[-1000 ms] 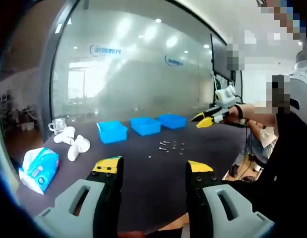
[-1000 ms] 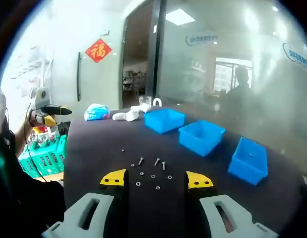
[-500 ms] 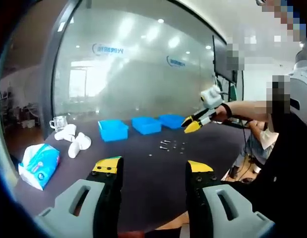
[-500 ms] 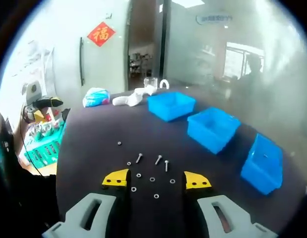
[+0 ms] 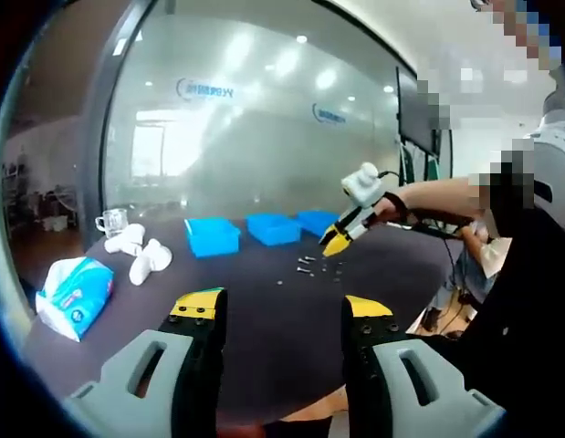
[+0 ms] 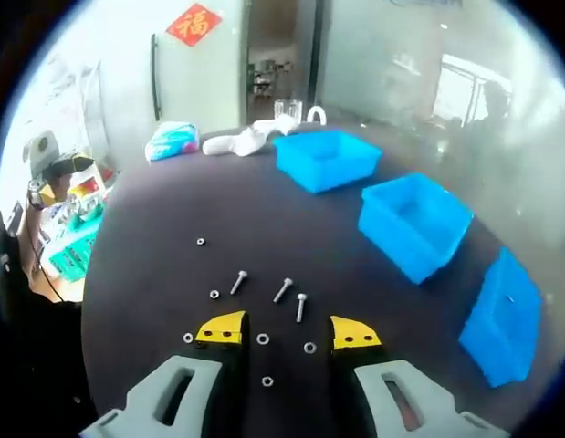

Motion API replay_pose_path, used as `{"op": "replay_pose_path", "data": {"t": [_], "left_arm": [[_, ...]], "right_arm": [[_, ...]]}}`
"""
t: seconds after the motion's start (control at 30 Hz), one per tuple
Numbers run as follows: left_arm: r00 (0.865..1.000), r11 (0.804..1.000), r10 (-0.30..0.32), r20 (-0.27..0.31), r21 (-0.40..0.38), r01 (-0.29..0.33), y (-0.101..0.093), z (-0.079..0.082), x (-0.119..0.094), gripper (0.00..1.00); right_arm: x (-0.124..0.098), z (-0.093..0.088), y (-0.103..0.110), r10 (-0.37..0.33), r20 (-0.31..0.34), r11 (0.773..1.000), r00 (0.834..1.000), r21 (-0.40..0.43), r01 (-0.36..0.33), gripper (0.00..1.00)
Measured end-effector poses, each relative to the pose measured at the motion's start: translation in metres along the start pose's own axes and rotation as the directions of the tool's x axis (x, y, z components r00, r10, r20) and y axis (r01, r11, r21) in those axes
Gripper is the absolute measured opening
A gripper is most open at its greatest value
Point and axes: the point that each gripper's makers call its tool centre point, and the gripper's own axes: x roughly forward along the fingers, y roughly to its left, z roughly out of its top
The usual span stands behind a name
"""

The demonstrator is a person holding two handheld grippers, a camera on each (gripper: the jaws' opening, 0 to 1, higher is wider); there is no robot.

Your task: Sort the screws, nuts, and washers into the corresponding bins

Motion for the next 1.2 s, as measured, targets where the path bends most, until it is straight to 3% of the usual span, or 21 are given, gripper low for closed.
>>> {"op": "replay_pose_path", "data": {"t": [0.37, 0.87, 1.03, 1.2], "left_arm": [[1.0, 1.0, 0.018, 0.004, -0.013, -0.018, 0.005, -0.003, -0.004, 0.5], [0.999, 0.999, 0.033, 0.013, -0.014, -0.033, 0.008, -0.001, -0.007, 0.5], [0.999, 0.999, 0.033, 0.015, -0.012, -0.033, 0.008, 0.0, -0.006, 0.49], [0.999, 0.999, 0.033, 0.018, -0.01, -0.033, 0.007, 0.001, -0.006, 0.49]], "right_arm": [[0.022, -0.006, 0.006, 0.012, -0.104, 0.999, 0.995, -0.034, -0.016, 0.23], [0.032, -0.01, 0.007, 0.001, -0.157, 0.997, 0.988, -0.081, -0.014, 0.11], [0.032, -0.011, 0.016, 0.029, -0.17, 0.996, 0.985, -0.079, -0.043, 0.01], [0.032, -0.011, 0.017, 0.025, -0.172, 0.996, 0.985, -0.078, -0.038, 0.0]]}}
